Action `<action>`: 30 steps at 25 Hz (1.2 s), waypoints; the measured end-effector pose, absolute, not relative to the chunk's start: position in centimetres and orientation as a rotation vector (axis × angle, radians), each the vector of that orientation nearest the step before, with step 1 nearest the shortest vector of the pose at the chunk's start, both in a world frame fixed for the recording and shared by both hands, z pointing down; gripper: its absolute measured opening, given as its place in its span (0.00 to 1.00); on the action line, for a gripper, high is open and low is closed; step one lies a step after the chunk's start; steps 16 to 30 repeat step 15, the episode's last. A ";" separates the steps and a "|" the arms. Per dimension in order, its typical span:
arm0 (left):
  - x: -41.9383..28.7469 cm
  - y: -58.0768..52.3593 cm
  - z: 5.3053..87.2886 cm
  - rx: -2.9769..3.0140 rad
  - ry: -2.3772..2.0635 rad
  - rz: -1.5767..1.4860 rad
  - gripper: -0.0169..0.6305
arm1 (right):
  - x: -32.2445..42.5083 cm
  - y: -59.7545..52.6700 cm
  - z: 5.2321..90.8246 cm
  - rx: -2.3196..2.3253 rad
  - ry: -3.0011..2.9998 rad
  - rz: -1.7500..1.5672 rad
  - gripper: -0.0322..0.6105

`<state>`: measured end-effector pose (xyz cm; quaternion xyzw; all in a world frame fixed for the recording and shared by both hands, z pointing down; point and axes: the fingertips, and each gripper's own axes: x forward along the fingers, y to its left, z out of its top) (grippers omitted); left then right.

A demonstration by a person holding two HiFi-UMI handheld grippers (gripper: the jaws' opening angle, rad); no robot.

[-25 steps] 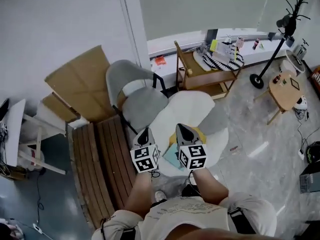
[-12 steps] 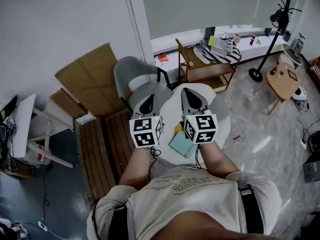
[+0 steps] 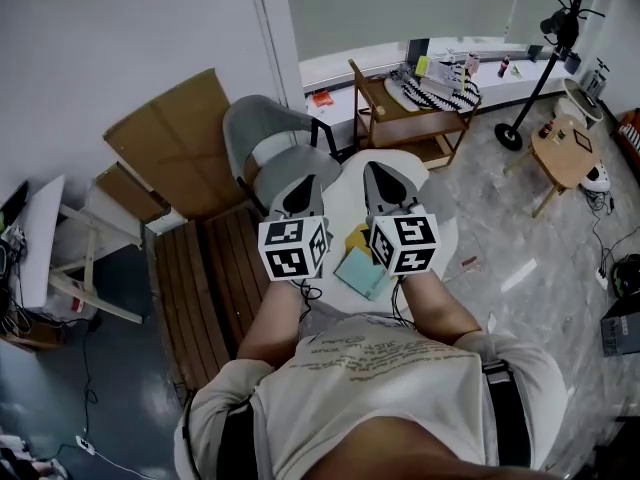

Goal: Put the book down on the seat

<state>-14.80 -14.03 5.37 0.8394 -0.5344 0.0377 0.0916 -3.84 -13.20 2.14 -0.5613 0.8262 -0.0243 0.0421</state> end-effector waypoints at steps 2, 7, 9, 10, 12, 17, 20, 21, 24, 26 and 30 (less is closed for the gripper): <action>-14.8 -14.0 5.1 2.498 -1.588 0.099 0.06 | -3.8 -13.2 2.0 -1.717 2.529 -0.066 0.09; -14.7 -13.6 4.8 2.503 -1.574 0.071 0.06 | -3.7 -12.9 1.6 -1.703 2.533 -0.052 0.09; -14.9 -13.3 4.7 2.500 -1.575 0.069 0.06 | -4.0 -12.7 1.5 -1.696 2.533 -0.052 0.09; -15.0 -13.2 4.7 2.499 -1.577 0.068 0.06 | -4.1 -12.6 1.5 -1.694 2.534 -0.054 0.09; -15.2 -13.0 4.6 2.500 -1.579 0.069 0.06 | -4.3 -12.4 1.6 -1.692 2.537 -0.059 0.09; -15.3 -12.6 4.7 2.500 -1.582 0.071 0.06 | -4.6 -12.0 1.7 -1.687 2.544 -0.060 0.09; -15.3 -12.6 4.7 2.500 -1.582 0.071 0.06 | -4.6 -12.0 1.7 -1.687 2.544 -0.060 0.09; -15.3 -12.6 4.7 2.500 -1.582 0.071 0.06 | -4.6 -12.0 1.7 -1.687 2.544 -0.060 0.09; -15.3 -12.6 4.7 2.500 -1.582 0.071 0.06 | -4.6 -12.0 1.7 -1.687 2.544 -0.060 0.09; -15.3 -12.6 4.7 2.500 -1.582 0.071 0.06 | -4.6 -12.0 1.7 -1.687 2.544 -0.060 0.09; -15.3 -12.6 4.7 2.500 -1.582 0.071 0.06 | -4.6 -12.0 1.7 -1.687 2.544 -0.060 0.09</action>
